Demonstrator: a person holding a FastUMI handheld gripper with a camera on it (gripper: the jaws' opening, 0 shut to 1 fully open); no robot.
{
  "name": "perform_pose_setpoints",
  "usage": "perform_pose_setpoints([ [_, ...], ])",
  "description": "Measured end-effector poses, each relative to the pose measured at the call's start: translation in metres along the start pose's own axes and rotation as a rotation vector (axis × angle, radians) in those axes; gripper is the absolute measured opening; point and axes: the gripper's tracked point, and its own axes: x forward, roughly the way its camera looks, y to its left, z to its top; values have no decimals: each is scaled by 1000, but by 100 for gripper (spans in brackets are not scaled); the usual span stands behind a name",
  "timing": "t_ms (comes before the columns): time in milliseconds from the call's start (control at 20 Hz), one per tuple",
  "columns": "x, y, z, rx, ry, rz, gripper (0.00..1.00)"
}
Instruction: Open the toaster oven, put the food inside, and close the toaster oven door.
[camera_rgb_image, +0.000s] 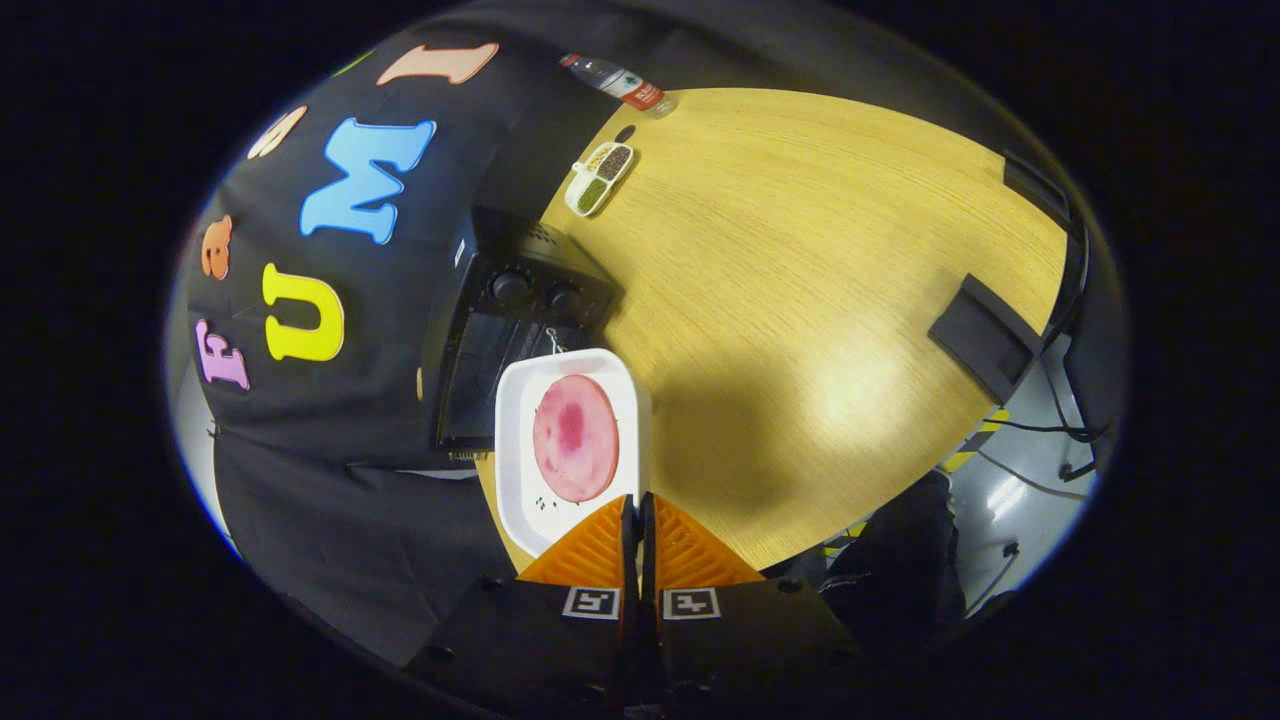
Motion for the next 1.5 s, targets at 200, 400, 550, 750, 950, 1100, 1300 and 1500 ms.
perform_pose_setpoints([
  [200, 29, 32, -14, -6, 47, 25, 2],
  [400, 67, 56, -21, -42, 94, 27, 2],
  [550, 97, 74, -18, -6, 117, 33, 2],
  [750, 135, 89, -11, 25, 123, 17, 2],
  [950, 164, 97, -3, 65, 110, 5, 2],
  [1100, 182, 104, 6, 94, 70, 12, 2],
  [1300, 201, 115, 22, 146, -17, 26, 2],
  [1500, 217, 127, 30, 176, -63, 47, 2],
])
